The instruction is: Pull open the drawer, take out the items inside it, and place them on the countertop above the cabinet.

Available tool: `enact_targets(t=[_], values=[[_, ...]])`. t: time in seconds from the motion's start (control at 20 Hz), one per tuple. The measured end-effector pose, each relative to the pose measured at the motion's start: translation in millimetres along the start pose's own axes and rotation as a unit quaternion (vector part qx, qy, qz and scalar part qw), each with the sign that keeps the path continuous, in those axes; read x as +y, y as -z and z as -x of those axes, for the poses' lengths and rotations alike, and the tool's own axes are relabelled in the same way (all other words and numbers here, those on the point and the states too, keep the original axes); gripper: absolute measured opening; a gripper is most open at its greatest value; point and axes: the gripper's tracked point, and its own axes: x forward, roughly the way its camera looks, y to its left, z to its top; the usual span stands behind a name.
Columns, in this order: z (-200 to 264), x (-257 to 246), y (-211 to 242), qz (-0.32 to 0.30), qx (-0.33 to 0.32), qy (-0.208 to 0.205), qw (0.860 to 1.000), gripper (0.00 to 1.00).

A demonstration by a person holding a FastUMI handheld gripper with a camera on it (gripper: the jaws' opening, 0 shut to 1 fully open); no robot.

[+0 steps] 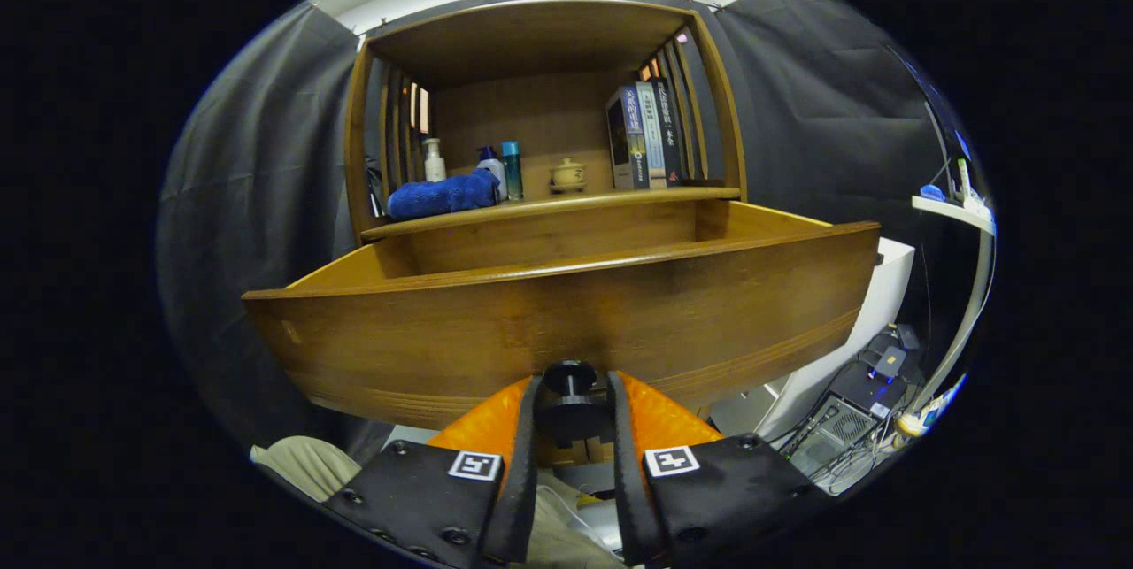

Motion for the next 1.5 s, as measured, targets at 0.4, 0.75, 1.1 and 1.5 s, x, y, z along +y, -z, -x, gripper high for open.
enact_targets(t=[0.4,0.75,1.1,1.5], values=[[21.8,4.5,-66.0,-0.010,-0.048,-0.002,0.999,0.70],[16.6,6.9,-117.3,-0.028,-0.070,-0.013,0.997,0.95],[-27.0,10.9,-133.3,-0.053,0.012,0.008,0.998,0.98],[-89.1,21.4,-137.8,-0.025,0.116,0.005,0.993,0.99]])
